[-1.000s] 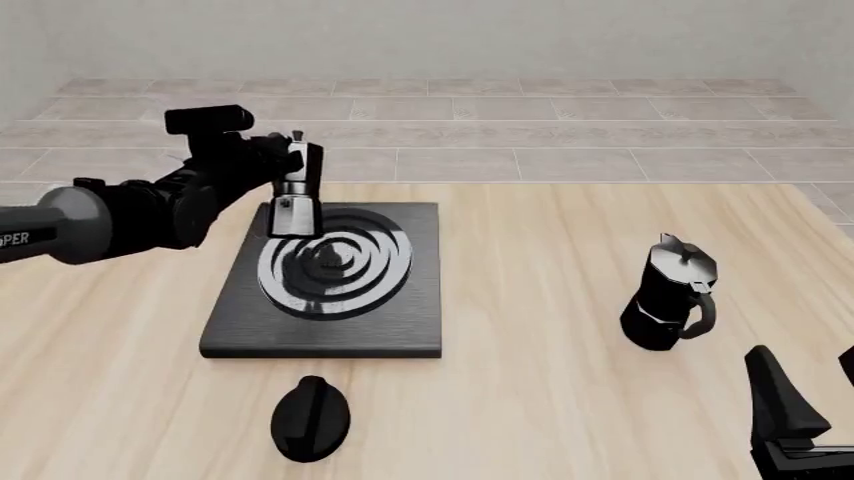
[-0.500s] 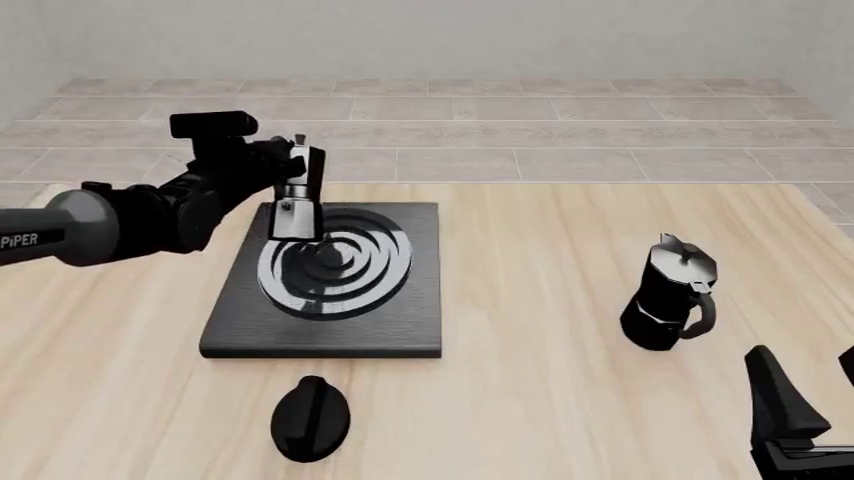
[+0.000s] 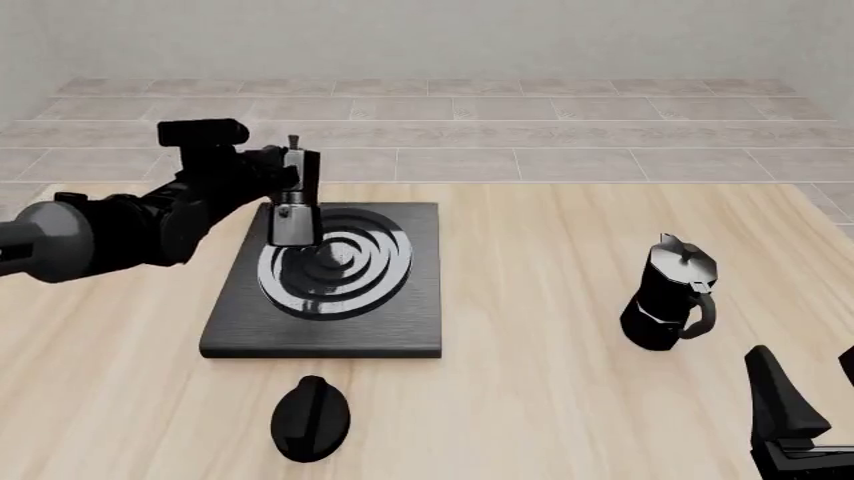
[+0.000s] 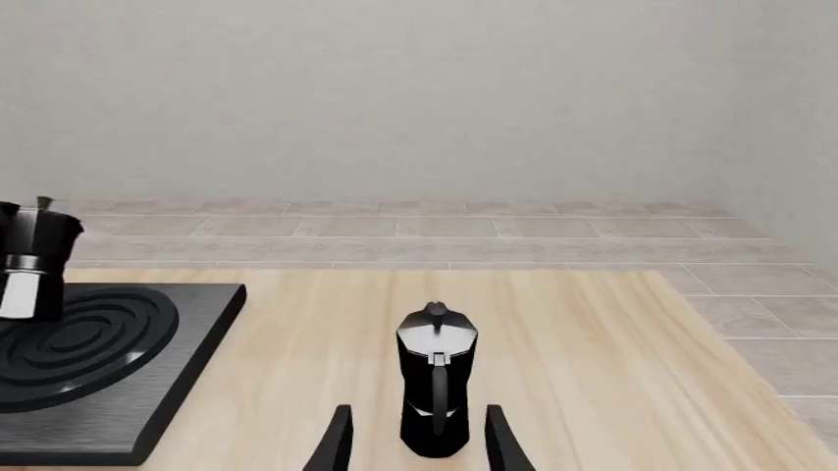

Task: Put both moka pots on the stove.

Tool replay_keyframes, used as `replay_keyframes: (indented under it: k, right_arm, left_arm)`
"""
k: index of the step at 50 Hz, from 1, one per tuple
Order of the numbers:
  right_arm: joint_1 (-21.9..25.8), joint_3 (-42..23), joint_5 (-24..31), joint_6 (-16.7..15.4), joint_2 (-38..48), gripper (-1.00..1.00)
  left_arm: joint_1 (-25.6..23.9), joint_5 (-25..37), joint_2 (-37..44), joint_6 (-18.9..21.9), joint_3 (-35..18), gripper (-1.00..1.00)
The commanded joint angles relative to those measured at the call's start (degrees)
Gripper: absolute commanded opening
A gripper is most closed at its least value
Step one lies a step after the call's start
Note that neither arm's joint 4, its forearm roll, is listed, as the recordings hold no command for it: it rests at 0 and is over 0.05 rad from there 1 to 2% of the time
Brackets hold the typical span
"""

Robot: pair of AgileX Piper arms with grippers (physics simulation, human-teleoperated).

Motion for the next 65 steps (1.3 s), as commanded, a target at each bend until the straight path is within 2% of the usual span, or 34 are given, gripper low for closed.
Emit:
replay_keyframes:
  k: [1,7,28,44,45,65]
  right_arm:
    - [0.0,0.0,0.0,0.0,0.01,1.0]
    - [0.0,0.0,0.0,0.0,0.0,1.0]
    - [0.0,0.0,0.0,0.0,0.0,1.0]
    - [0.0,0.0,0.0,0.0,-0.01,1.0]
    - [-0.01,0.0,0.0,0.0,0.01,1.0]
    - [-0.01,0.0,0.0,0.0,0.01,1.0]
  left_arm:
    - [-0.65,0.61,-3.5,-0.55,4.91,-1.0]
    - [-0.65,2.04,-4.94,-0.25,6.26,-1.0]
    - [-1.7,0.12,-8.58,-0.25,13.52,-1.0]
    - [-1.9,-0.96,-9.17,0.72,16.09,-1.0]
    - [-1.78,-0.94,-9.08,0.87,16.11,1.0]
    - [-1.47,-0.09,-12.69,1.06,17.89,1.0]
